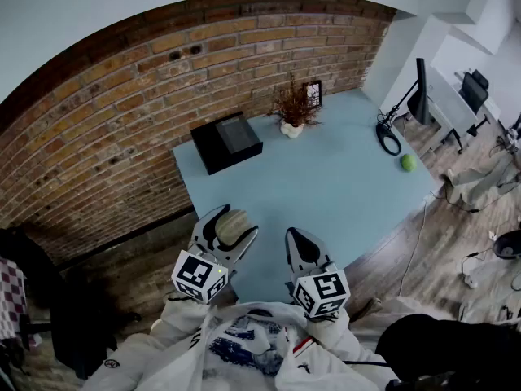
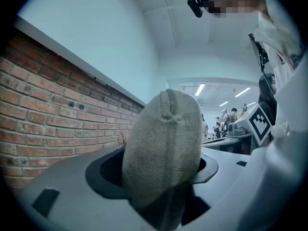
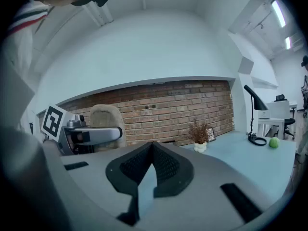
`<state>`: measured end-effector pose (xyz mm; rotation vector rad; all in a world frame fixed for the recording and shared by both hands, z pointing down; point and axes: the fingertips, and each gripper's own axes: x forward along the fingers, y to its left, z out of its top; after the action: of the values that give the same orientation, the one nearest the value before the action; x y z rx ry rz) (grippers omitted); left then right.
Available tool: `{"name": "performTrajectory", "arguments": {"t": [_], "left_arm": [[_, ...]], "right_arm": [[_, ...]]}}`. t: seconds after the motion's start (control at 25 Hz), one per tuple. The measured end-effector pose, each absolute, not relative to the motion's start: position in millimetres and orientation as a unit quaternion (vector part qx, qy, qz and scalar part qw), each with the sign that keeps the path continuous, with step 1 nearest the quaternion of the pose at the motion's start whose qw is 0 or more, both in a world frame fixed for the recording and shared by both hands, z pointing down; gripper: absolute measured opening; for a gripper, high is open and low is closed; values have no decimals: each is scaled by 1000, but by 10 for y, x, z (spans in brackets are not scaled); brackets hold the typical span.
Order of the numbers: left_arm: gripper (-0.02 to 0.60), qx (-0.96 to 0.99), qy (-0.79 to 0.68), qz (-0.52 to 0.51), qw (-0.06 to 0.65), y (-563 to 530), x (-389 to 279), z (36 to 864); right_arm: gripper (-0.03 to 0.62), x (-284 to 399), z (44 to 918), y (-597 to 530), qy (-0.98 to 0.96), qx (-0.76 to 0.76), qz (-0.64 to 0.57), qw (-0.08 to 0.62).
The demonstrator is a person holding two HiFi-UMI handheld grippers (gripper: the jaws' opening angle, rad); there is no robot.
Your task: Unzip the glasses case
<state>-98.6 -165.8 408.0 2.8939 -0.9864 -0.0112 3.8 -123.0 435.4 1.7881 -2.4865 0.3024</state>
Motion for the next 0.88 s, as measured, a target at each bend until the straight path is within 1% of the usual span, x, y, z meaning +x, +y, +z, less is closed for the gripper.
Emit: {"name": "performTrajectory", "arguments": {"t": [0.36, 0.88], "left_arm": [[313, 946, -322, -4, 40, -1670, -1033, 4046], [313, 945, -323, -10, 43, -1675, -974, 3912]], "right_arm": [[14, -23, 4329, -1242, -807, 581, 99, 34], [15, 39, 4264, -1138, -811, 575, 104, 16]]}}
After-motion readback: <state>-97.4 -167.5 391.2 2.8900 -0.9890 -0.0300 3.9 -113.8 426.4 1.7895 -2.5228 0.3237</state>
